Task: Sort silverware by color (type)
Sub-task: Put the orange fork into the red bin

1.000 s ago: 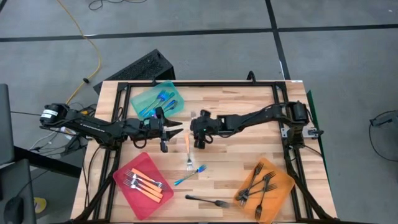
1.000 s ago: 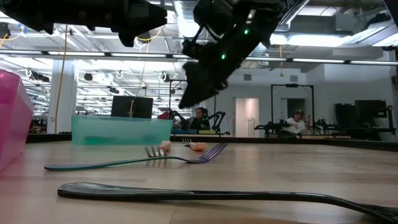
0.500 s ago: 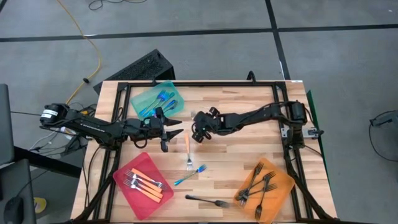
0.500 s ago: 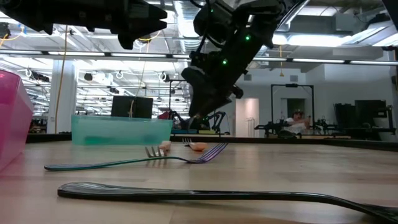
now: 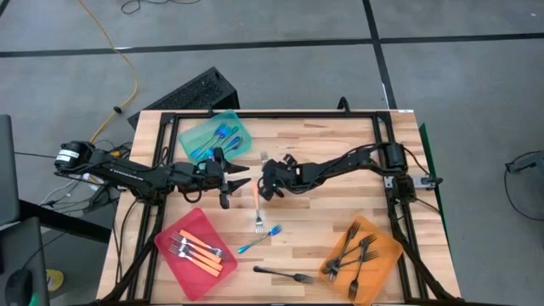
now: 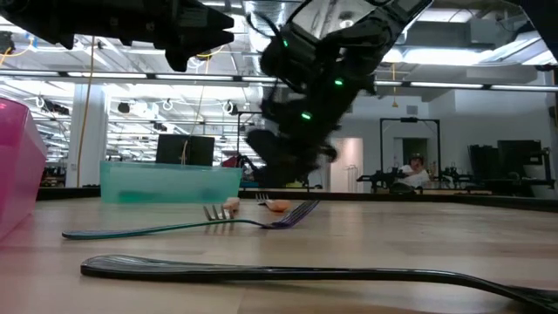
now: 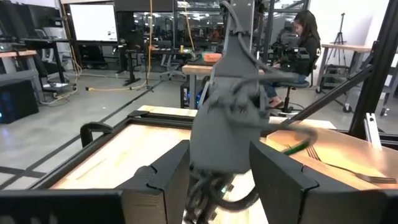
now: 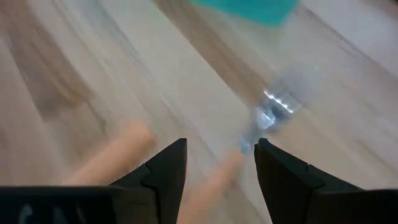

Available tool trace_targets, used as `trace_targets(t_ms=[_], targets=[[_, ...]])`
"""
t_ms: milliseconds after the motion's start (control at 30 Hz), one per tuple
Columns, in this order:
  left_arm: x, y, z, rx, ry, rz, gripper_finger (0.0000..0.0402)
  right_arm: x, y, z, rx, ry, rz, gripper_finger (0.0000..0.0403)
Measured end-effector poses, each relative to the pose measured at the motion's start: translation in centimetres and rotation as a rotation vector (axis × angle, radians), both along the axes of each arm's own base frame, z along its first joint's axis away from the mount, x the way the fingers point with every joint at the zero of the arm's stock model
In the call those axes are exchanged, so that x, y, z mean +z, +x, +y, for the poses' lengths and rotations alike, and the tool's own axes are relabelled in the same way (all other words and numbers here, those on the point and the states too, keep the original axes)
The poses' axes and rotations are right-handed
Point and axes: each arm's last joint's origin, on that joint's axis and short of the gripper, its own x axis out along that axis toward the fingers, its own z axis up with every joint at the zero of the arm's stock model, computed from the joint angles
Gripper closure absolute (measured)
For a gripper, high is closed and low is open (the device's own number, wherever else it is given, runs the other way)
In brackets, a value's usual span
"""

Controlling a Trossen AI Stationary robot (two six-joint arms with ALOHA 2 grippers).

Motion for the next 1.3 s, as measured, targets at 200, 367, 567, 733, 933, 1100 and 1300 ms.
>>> trace_targets(t_ms=[200, 367, 567, 733, 933, 1100, 1300], targets=[[0.0, 0.0, 0.0, 0.0, 0.0, 0.001, 0.0248, -1.3, -0.1, -0.3, -0.012, 0.008, 0.043, 0.0195], [0.0, 0.0, 0.0, 0.0, 0.0, -0.002, 0.0248, -2.6, 0.1, -0.5, -0.012, 0.068, 0.045, 0.0195], [0.0, 0.0, 0.0, -0.001, -0.001, 0.004, 0.0248, -3.1, -0.1, -0.6, -0.043, 0.105, 0.063, 0.0223], [0.0, 0.0, 0.0, 0.0, -0.001, 0.005, 0.0248, -3.2, -0.2, -0.6, -0.052, 0.118, 0.071, 0.0304], [0.0, 0.0, 0.0, -0.001, -0.003, 0.004, 0.0248, -3.3, -0.2, -0.5, -0.045, 0.115, 0.076, 0.0341], [0.2, 0.0, 0.0, -0.001, -0.006, -0.023, 0.0248, -2.5, -0.2, -0.6, -0.027, 0.103, 0.054, 0.0341], [0.6, 0.0, 0.0, -0.003, -0.01, -0.062, 0.0248, 1.9, -0.5, -1.6, 0.006, 0.054, -0.049, 0.0341]])
